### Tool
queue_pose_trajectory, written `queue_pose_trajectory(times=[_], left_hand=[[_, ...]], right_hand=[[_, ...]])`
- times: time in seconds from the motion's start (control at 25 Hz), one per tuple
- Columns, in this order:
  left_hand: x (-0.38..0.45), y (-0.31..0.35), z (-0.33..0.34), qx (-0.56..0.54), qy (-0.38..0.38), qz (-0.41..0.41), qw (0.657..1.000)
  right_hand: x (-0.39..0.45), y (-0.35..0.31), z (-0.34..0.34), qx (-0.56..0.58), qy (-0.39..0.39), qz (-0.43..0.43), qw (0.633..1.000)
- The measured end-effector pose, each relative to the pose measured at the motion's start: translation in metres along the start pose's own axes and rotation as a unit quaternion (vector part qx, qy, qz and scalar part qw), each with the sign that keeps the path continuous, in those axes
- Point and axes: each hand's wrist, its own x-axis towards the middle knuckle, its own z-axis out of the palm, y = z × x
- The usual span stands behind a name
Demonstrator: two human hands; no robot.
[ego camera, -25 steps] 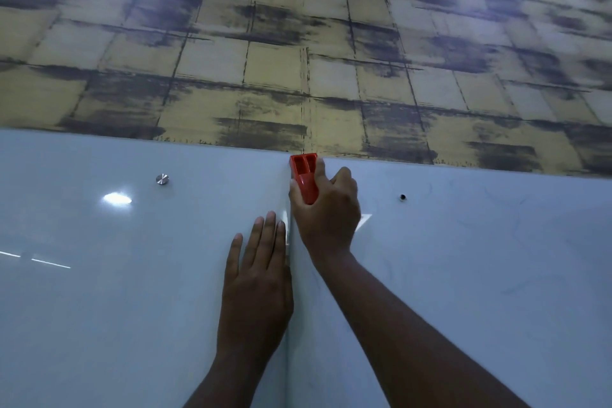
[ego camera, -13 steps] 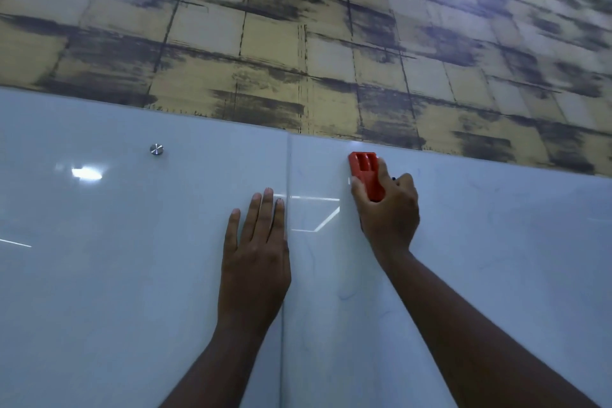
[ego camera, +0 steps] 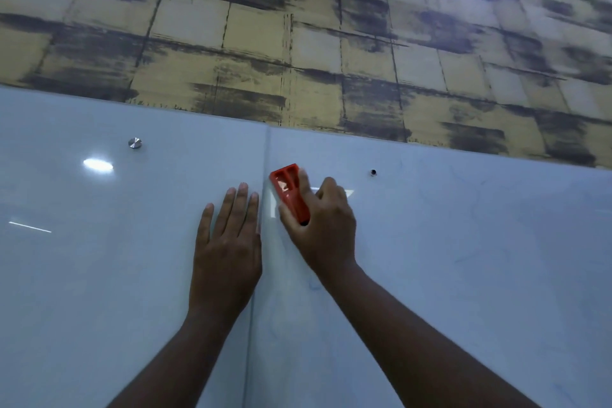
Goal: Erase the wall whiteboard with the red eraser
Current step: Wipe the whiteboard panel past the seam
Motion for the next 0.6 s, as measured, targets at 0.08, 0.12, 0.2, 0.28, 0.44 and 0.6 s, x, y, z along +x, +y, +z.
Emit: queue_pose_trajectory(times=[0.08, 0.12, 0.2, 0.28, 0.44, 0.6], left_hand=[[-0.001, -0.001, -0.001, 0.003, 0.001, -0.002, 1.000], [-0.001, 0.000, -0.002, 0.004, 0.001, -0.002, 1.000], [-0.002, 0.001, -0.003, 0.002, 0.002, -0.003, 1.000], [-0.002, 0.001, -0.004, -0.001, 0.004, -0.007, 1.000], [-0.004, 0.000, -0.004, -0.001, 0.005, -0.015, 1.000], [-0.007, -0.001, -0.004, -0.008, 0.004, -0.010, 1.000]], right_hand=[[-0.017, 0.000, -0.004, 0.001, -0.019, -0.037, 0.999], [-0.025, 0.000, -0.008, -0.002, -0.018, -0.051, 0.999], [-0.027, 0.004, -0.010, -0.013, -0.009, -0.073, 0.997], [-0.009, 0.008, -0.006, -0.021, -0.002, -0.085, 0.996], [0.055, 0.016, 0.004, -0.050, -0.018, -0.004, 0.999], [0.059, 0.015, 0.006, -0.043, 0.005, 0.051, 0.998]])
